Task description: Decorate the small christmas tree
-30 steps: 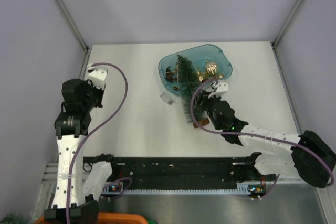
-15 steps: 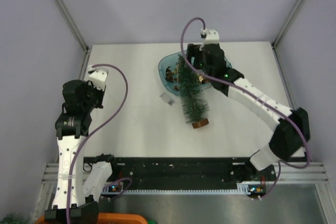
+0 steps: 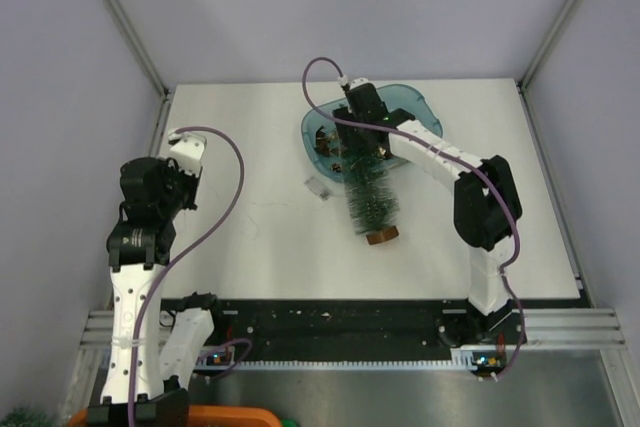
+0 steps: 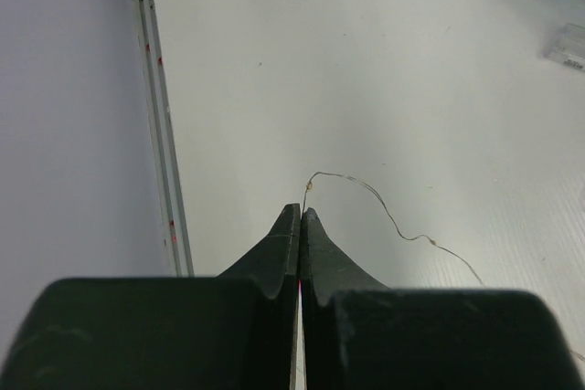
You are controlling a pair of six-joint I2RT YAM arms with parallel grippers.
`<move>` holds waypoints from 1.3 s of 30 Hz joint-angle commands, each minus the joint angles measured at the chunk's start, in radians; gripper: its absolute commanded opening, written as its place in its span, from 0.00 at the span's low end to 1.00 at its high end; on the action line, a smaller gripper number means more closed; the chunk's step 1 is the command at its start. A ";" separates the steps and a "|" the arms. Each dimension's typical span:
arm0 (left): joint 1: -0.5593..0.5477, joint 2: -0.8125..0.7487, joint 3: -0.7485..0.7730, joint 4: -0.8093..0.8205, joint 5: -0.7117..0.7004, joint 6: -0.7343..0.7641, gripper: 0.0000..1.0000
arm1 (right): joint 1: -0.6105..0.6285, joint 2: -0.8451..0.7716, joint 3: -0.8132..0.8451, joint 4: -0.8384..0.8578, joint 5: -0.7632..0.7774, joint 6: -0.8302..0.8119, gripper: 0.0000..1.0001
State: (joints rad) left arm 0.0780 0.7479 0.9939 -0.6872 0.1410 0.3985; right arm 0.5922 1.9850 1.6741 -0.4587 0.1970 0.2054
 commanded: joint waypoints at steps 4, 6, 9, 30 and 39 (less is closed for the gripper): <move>-0.001 -0.018 -0.006 0.063 0.000 0.008 0.00 | -0.012 -0.009 0.108 -0.011 -0.040 -0.012 0.15; -0.001 -0.019 -0.005 0.063 0.002 0.008 0.00 | -0.012 -0.026 0.124 -0.006 -0.053 -0.005 0.07; -0.001 -0.021 -0.005 0.064 0.005 0.008 0.00 | -0.012 -0.080 0.121 0.034 -0.103 0.008 0.06; -0.001 -0.021 0.015 0.060 0.008 0.002 0.00 | 0.023 -0.822 -0.933 1.098 -0.390 0.072 0.00; -0.001 -0.033 0.025 0.014 0.032 0.013 0.00 | 0.018 -0.957 -1.039 1.080 -0.439 0.101 0.02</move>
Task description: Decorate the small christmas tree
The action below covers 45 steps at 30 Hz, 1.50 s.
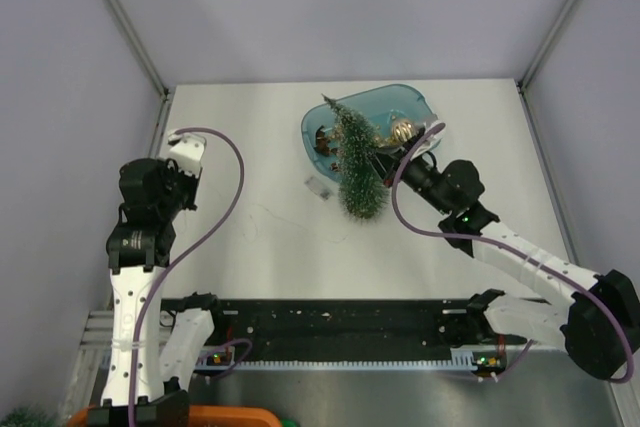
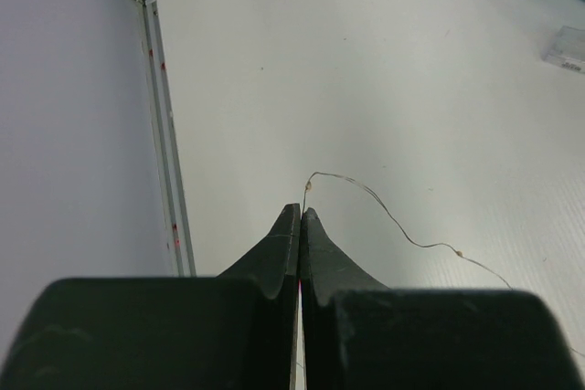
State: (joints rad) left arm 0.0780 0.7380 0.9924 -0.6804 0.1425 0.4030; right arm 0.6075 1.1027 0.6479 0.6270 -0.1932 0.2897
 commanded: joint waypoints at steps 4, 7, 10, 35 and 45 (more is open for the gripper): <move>-0.001 -0.052 0.025 -0.028 0.052 0.057 0.00 | -0.028 -0.167 -0.053 -0.052 -0.141 0.046 0.06; -0.001 -0.060 0.028 -0.036 0.043 0.072 0.00 | -0.043 -0.239 -0.086 -0.082 -0.181 0.065 0.08; -0.001 -0.055 0.035 -0.053 0.055 0.060 0.00 | -0.043 -0.286 -0.123 -0.079 -0.210 0.075 0.08; -0.294 0.730 0.576 0.157 -0.132 -0.343 0.00 | -0.043 -0.330 -0.346 0.249 -0.407 0.134 0.00; -0.486 1.155 1.170 0.105 -0.378 -0.228 0.00 | -0.045 -0.207 -0.352 0.437 -0.523 0.196 0.00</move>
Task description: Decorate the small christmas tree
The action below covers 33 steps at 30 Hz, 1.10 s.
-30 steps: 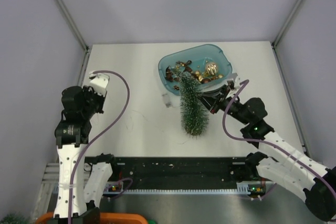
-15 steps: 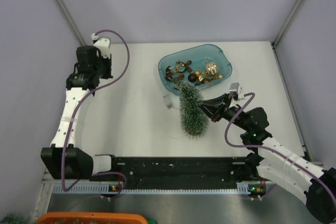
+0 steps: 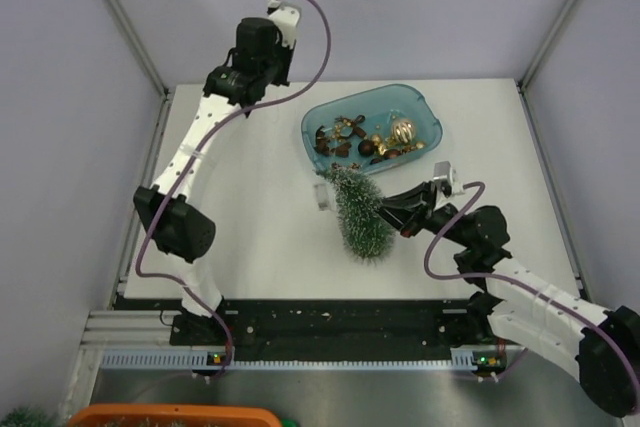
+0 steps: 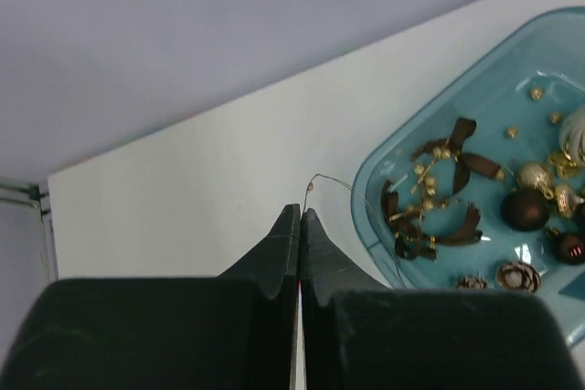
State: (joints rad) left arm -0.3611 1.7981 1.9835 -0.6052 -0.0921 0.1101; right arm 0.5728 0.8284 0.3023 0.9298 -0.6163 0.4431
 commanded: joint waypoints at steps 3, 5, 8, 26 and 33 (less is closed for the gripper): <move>-0.111 0.171 0.244 0.085 -0.246 0.198 0.00 | -0.008 0.121 0.004 0.190 -0.149 0.066 0.00; -0.136 0.208 0.245 0.120 -0.311 0.243 0.00 | -0.008 0.140 0.009 0.217 -0.163 0.078 0.00; -0.150 0.230 0.244 0.119 -0.305 0.234 0.00 | -0.008 0.141 0.008 0.231 -0.177 0.078 0.00; -0.023 -0.245 -0.297 0.177 -0.383 0.169 0.00 | -0.008 -0.153 -0.043 -0.140 0.271 -0.139 0.00; 0.054 -0.508 -0.523 0.125 -0.344 0.151 0.00 | -0.008 -0.192 -0.043 -0.203 0.319 -0.161 0.00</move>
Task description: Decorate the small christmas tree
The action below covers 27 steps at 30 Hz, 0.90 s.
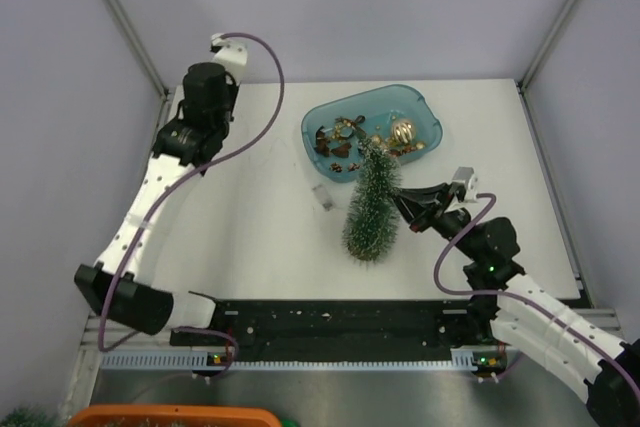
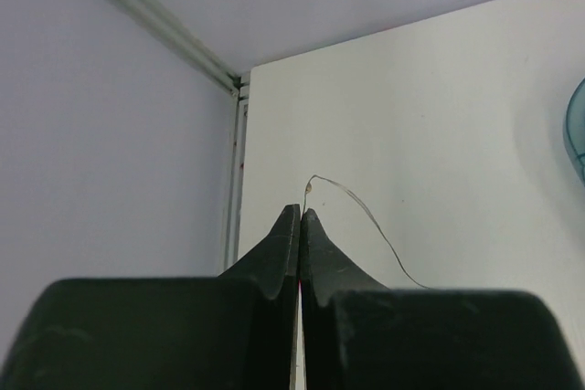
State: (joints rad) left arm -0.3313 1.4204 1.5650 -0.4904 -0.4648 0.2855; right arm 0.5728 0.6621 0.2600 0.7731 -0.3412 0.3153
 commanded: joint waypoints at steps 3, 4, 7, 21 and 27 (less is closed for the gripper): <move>0.026 -0.202 -0.213 0.055 0.026 0.009 0.00 | -0.008 -0.032 0.002 -0.040 0.031 -0.036 0.00; 0.026 -0.202 -0.235 0.062 0.019 0.011 0.00 | -0.008 -0.032 0.001 -0.028 0.019 -0.035 0.00; 0.026 -0.138 -0.226 0.075 -0.024 0.006 0.00 | -0.008 -0.039 -0.013 0.023 -0.024 -0.019 0.00; 0.058 0.277 0.016 0.151 -0.173 0.033 0.00 | -0.008 -0.145 -0.059 0.049 -0.130 0.008 0.00; 0.052 0.435 0.197 0.171 -0.189 0.081 0.00 | -0.008 -0.136 -0.070 0.106 -0.203 0.053 0.00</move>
State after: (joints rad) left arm -0.2764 1.7866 1.6310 -0.3912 -0.6209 0.3267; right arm 0.5728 0.5282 0.2020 0.7769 -0.4736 0.3286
